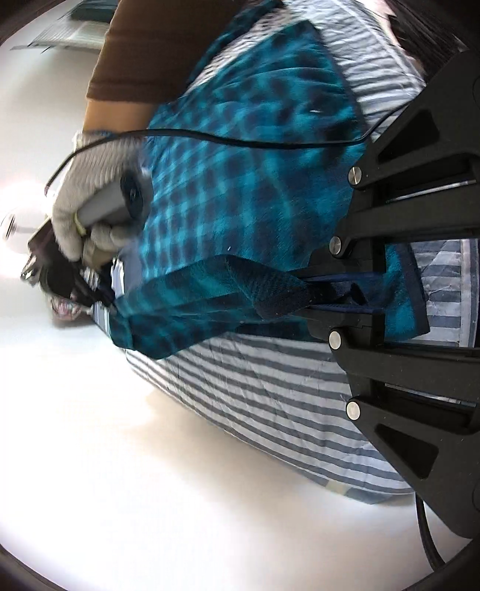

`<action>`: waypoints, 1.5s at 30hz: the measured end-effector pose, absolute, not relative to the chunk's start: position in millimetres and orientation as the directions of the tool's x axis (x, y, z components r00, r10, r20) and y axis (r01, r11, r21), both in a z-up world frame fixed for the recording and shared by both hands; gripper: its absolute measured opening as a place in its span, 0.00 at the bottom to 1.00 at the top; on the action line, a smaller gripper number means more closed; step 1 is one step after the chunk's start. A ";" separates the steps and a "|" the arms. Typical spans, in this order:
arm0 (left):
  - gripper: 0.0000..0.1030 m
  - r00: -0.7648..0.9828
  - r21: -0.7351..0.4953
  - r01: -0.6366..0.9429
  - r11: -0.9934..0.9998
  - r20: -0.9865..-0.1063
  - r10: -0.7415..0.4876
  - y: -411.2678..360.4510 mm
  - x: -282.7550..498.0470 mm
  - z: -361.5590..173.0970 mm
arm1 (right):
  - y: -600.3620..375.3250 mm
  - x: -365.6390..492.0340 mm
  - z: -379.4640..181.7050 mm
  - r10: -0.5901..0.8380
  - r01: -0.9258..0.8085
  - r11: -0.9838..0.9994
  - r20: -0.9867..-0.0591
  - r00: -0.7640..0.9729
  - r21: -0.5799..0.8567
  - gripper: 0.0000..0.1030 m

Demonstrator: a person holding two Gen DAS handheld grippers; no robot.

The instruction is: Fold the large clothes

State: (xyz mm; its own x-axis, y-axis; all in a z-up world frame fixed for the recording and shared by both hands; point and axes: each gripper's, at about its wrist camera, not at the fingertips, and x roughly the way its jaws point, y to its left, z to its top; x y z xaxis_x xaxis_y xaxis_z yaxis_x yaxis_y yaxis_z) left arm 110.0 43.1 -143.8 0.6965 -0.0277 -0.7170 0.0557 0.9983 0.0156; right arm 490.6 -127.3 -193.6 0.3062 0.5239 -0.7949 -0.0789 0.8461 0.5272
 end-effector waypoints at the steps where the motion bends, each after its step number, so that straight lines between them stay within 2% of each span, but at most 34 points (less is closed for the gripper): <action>1: 0.07 0.692 0.025 0.073 0.997 -0.721 -0.033 39.1 109.0 -145.4 | -145.2 482.2 -198.5 0.515 -0.055 0.849 -0.798 0.314 0.526 0.00; 8: 0.07 0.648 0.059 0.156 0.986 -0.760 -0.057 21.2 101.4 -157.1 | -209.7 437.9 -252.4 0.464 0.087 0.860 -0.841 0.279 0.504 0.00; 12: 0.08 0.622 0.064 0.192 0.979 -0.780 -0.072 15.8 102.3 -161.1 | -204.6 427.7 -271.9 0.429 0.070 0.887 -0.872 0.236 0.456 0.01; 14: 0.14 0.627 0.082 0.196 0.977 -0.777 -0.061 14.4 97.9 -160.2 | -195.6 422.5 -272.0 0.385 0.040 0.914 -0.895 0.224 0.403 0.06; 16: 0.33 0.615 0.051 0.222 0.974 -0.782 -0.099 12.3 93.2 -155.5 | -188.3 417.8 -266.8 0.350 0.003 0.933 -0.911 0.217 0.359 0.06; 18: 0.47 0.604 -0.001 0.246 0.969 -0.782 -0.154 15.4 87.5 -151.6 | -184.4 411.7 -258.1 0.316 -0.027 0.948 -0.922 0.222 0.318 0.19; 19: 0.50 0.597 -0.039 0.255 0.966 -0.780 -0.189 17.3 83.3 -148.7 | -183.4 405.9 -249.9 0.303 -0.044 0.953 -0.924 0.232 0.301 0.22; 24: 0.50 0.539 -0.267 0.210 0.940 -0.771 -0.340 50.1 68.1 -140.8 | -187.2 370.8 -211.5 0.287 -0.078 0.958 -0.919 0.271 0.276 0.27; 26: 0.50 0.538 -0.291 0.123 0.949 -0.784 -0.310 68.5 69.3 -145.9 | -190.4 354.0 -200.3 0.312 -0.087 0.950 -0.908 0.278 0.300 0.28; 27: 0.46 0.537 -0.301 0.073 0.951 -0.791 -0.291 78.6 71.5 -149.1 | -190.6 347.2 -199.2 0.326 -0.093 0.945 -0.904 0.277 0.313 0.28; 28: 0.36 0.538 -0.331 0.026 0.943 -0.790 -0.292 89.2 74.6 -152.6 | -186.9 338.9 -196.3 0.343 -0.105 0.939 -0.899 0.272 0.327 0.28; 30: 0.31 0.523 -0.384 -0.034 0.923 -0.794 -0.311 102.1 83.5 -160.2 | -182.9 324.8 -194.9 0.360 -0.132 0.932 -0.895 0.262 0.337 0.28; 33: 0.31 0.512 -0.388 -0.105 0.916 -0.810 -0.285 110.0 99.0 -171.7 | -173.8 307.2 -194.2 0.384 -0.170 0.921 -0.891 0.243 0.351 0.28; 37: 0.31 0.478 -0.410 -0.124 0.903 -0.822 -0.308 106.7 112.2 -186.2 | -161.8 321.5 -204.0 0.403 -0.201 0.910 -0.885 0.233 0.362 0.28; 39: 0.31 0.465 -0.410 -0.130 0.903 -0.829 -0.310 103.8 116.2 -195.1 | -156.7 334.1 -205.8 0.409 -0.204 0.908 -0.882 0.236 0.366 0.33; 44: 0.31 0.430 -0.433 -0.133 0.891 -0.836 -0.342 96.7 125.4 -213.2 | -129.4 364.8 -206.5 0.389 -0.222 0.913 -0.891 0.232 0.341 0.39; 45: 0.31 0.429 -0.427 -0.129 0.895 -0.838 -0.338 95.4 126.0 -213.6 | -121.6 372.8 -206.5 0.389 -0.227 0.913 -0.893 0.228 0.340 0.43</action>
State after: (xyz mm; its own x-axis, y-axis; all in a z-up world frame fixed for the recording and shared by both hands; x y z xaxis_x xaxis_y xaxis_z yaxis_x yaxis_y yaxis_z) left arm 126.0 95.4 -213.6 0.4291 -0.3377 -0.8377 -0.1292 0.8950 -0.4270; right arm 372.8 -121.6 -206.5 0.2278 0.3888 -0.8927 -0.2272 0.9127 0.3395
